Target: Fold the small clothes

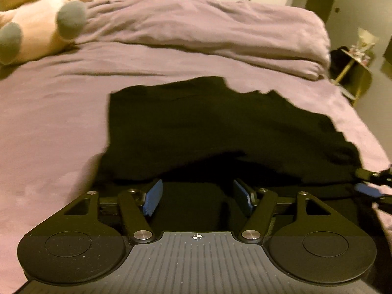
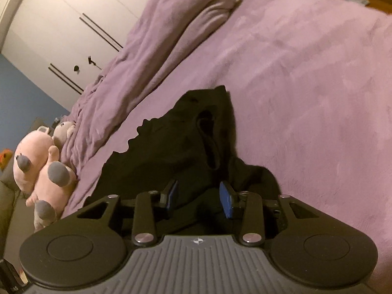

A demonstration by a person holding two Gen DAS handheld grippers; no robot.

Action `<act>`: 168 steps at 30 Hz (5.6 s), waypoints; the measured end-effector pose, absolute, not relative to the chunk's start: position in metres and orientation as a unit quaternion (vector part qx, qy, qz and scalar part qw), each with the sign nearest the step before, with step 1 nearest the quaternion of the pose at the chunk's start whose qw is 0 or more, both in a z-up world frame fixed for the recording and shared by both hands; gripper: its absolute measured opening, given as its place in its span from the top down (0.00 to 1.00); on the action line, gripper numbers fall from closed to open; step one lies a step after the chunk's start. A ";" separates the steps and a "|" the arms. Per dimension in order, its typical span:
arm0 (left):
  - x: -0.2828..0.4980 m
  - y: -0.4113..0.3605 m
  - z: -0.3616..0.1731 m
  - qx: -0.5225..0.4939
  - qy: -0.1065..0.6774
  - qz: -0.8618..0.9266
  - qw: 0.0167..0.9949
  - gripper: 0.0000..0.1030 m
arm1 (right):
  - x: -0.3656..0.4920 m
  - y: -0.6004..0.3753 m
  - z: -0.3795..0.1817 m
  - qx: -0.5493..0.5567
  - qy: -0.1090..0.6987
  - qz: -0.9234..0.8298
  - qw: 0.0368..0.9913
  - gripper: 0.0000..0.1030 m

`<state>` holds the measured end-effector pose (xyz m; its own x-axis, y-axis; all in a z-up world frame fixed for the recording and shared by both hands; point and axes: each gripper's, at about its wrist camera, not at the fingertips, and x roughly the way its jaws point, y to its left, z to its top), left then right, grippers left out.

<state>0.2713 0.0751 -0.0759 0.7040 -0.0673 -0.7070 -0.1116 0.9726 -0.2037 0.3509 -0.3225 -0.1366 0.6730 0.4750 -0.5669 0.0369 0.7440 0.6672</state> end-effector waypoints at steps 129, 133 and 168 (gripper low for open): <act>0.234 0.112 -0.091 -0.078 0.397 0.090 0.910 0.03 | 0.372 -0.291 -0.116 0.129 0.356 0.097 0.921 0.93; 0.226 0.101 -0.081 -0.075 0.370 0.059 0.924 0.03 | 0.369 -0.288 -0.100 0.155 0.336 0.128 0.920 0.94; 0.216 0.066 -0.085 -0.058 0.306 0.006 0.950 0.05 | 0.350 -0.288 -0.149 0.384 0.402 0.121 0.823 0.74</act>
